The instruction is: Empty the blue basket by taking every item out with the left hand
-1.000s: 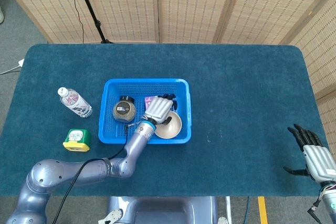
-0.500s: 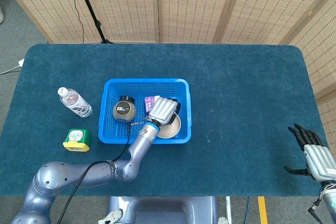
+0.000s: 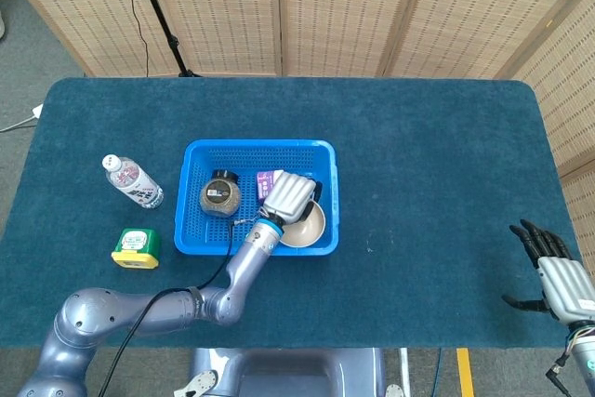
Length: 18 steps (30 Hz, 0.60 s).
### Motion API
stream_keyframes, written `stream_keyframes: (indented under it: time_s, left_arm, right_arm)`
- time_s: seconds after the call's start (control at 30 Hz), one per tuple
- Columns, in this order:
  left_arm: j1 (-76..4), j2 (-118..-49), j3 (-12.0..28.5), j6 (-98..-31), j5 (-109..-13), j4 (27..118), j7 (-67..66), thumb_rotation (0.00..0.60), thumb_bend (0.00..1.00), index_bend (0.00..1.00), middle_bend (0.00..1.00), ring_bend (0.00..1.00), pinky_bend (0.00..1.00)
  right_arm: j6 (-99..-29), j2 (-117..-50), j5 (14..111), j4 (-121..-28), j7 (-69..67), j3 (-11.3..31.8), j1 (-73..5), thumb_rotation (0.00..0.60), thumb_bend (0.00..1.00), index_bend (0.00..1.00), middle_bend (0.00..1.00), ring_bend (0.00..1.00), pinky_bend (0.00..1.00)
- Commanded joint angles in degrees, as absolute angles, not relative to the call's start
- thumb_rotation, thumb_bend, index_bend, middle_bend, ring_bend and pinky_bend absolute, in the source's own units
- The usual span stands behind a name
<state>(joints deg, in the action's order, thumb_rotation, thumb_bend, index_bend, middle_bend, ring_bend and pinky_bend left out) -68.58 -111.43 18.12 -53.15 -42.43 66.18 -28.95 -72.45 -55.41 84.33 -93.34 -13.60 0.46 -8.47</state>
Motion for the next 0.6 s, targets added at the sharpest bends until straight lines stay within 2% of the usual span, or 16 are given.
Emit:
stream_keyframes:
  time_s: [0.03,0.33,0.6]
  left_arm:
    - [-67.58,-109.15,18.96,-54.90,-44.65,69.61,-27.82,0.600,0.64,0.76,0.52,0.51,0.59]
    - [-63.83,-99.72,21.26,-60.08,-48.73,83.90,-26.99,0.600,0.63,0.76,0.52,0.51,0.59]
    - [-59.48,-90.35,20.34,-64.32,-53.43,95.14,-27.76,0.600,0.63,0.77,0.53,0.51,0.59]
  right_arm:
    - [-72.58,-55.39,84.52,-93.44,-13.60,0.40,-8.43,0.600,0.00,0.00,0.00,0.00,0.00]
    - [-73.56,-55.32,85.94,-94.15,-13.03,-0.11,-8.07,0.600,0.00,0.00,0.00,0.00,0.00]
    - [-74.23,-55.41,87.14,-94.75,-12.05,-0.60,-7.84,0.600,0.00,0.00,0.00,0.00,0.00]
